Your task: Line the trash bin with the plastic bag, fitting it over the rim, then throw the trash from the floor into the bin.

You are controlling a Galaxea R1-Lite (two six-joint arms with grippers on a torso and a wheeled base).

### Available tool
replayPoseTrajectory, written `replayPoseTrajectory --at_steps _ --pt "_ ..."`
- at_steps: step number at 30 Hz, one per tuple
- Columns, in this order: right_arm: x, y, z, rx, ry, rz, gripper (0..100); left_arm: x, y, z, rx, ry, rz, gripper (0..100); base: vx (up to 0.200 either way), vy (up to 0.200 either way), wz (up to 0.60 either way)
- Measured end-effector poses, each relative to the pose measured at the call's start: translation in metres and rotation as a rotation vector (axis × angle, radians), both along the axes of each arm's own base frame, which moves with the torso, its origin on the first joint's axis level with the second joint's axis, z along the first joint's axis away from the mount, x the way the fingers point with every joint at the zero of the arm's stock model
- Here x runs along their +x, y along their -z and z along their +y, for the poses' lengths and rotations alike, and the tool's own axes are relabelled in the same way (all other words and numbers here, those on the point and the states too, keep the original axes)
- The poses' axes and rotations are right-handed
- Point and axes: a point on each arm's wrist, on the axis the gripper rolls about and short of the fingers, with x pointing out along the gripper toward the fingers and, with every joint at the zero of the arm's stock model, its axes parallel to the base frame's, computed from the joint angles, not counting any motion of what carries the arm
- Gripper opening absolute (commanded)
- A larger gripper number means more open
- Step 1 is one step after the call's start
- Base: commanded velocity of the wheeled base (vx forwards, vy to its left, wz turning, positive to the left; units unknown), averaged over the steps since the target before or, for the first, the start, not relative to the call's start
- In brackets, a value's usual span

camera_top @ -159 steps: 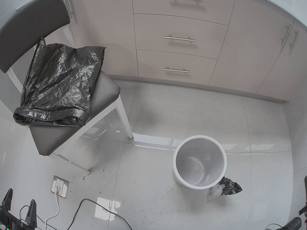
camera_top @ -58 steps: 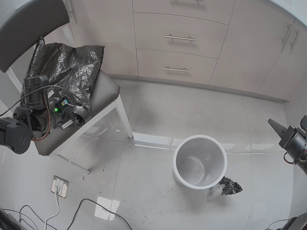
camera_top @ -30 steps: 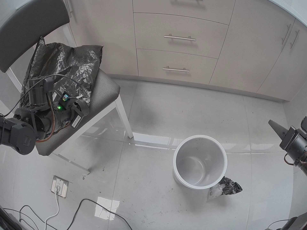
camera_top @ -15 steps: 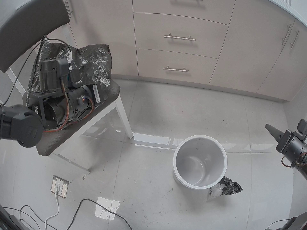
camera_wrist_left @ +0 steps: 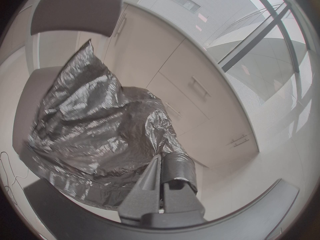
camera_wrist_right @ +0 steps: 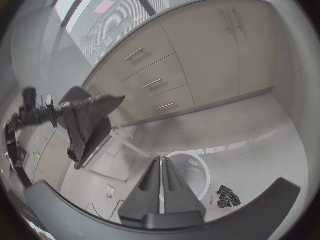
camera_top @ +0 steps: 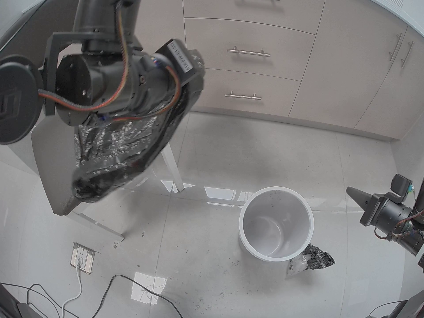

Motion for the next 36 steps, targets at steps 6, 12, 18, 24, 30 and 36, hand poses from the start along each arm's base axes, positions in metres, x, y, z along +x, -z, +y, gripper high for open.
replayPoseTrajectory --at_steps 6,12,18,24,30,36 --pt "0.007 0.005 0.033 -0.148 -0.097 0.003 100 -0.040 -0.015 -0.044 0.023 0.026 -0.060 0 0.000 0.000 0.00" --pt "0.009 0.015 0.063 -0.260 -0.205 0.011 100 -0.053 -0.010 -0.073 0.070 0.051 -0.073 0 0.000 0.000 0.00" --pt "0.015 0.023 0.073 -0.282 -0.220 0.033 100 -0.062 -0.006 -0.088 0.077 0.092 -0.072 0 0.000 0.000 0.00" --pt "0.028 0.020 0.070 -0.275 -0.177 0.027 100 -0.069 -0.003 -0.094 0.079 0.116 -0.066 0 0.000 0.000 0.00" --pt "0.036 0.011 0.073 -0.259 -0.158 -0.005 100 -0.073 0.000 -0.099 0.083 0.134 -0.062 0 0.000 0.000 0.00" --pt "0.042 0.006 0.081 -0.260 -0.138 -0.028 100 -0.077 0.002 -0.103 0.086 0.149 -0.059 0 0.000 0.000 0.00"
